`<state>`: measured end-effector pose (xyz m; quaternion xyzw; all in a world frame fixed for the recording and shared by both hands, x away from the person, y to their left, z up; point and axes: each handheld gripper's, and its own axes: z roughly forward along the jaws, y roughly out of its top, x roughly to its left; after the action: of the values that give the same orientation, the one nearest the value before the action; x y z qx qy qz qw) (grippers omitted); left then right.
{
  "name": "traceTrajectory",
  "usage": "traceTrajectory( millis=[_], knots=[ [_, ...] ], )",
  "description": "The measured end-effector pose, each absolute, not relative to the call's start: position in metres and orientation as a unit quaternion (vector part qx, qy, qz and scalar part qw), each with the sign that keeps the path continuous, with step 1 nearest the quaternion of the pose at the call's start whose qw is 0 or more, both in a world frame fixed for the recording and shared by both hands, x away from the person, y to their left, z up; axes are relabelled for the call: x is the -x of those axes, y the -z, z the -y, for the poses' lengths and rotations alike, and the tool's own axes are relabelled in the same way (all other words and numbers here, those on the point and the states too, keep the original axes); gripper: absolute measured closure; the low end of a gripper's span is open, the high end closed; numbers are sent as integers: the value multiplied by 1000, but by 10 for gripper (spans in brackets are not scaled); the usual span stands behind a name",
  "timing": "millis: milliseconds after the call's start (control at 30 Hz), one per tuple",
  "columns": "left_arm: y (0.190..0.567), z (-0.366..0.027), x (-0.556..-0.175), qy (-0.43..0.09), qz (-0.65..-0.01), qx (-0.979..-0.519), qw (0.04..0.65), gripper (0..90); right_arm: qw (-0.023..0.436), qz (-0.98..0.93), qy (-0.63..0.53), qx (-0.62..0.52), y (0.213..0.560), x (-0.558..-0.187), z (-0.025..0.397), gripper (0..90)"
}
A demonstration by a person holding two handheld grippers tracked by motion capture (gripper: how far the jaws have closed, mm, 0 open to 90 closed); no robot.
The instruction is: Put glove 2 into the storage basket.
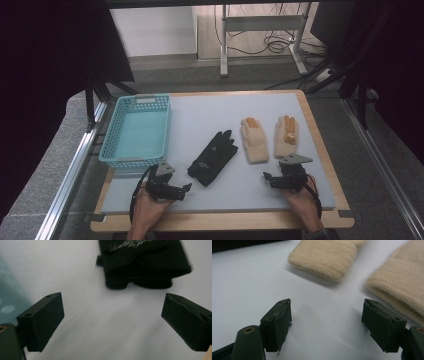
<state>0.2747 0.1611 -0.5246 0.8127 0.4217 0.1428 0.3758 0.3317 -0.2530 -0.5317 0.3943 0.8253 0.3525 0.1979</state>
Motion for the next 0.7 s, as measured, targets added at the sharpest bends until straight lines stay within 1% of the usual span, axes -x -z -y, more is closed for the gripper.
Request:
traceTrajectory(
  millis=[100, 267, 533, 700],
  knots=[
    [515, -150, -280, -137, -413, -815, 383, 45, 198, -825, -353, -394, 532, -332, 253, 234],
    [506, -130, -293, -132, -399, -826, 376, 30, 198, -825, -353, -394, 532, -332, 253, 234],
    [504, -109, -326, -120, -407, -830, 361, 1, 198, -825, -353, -394, 532, -332, 253, 233],
    [509, -99, -348, -108, -406, -839, 347, 0, 197, -825, -353, -394, 532, -332, 253, 233]
  ],
)
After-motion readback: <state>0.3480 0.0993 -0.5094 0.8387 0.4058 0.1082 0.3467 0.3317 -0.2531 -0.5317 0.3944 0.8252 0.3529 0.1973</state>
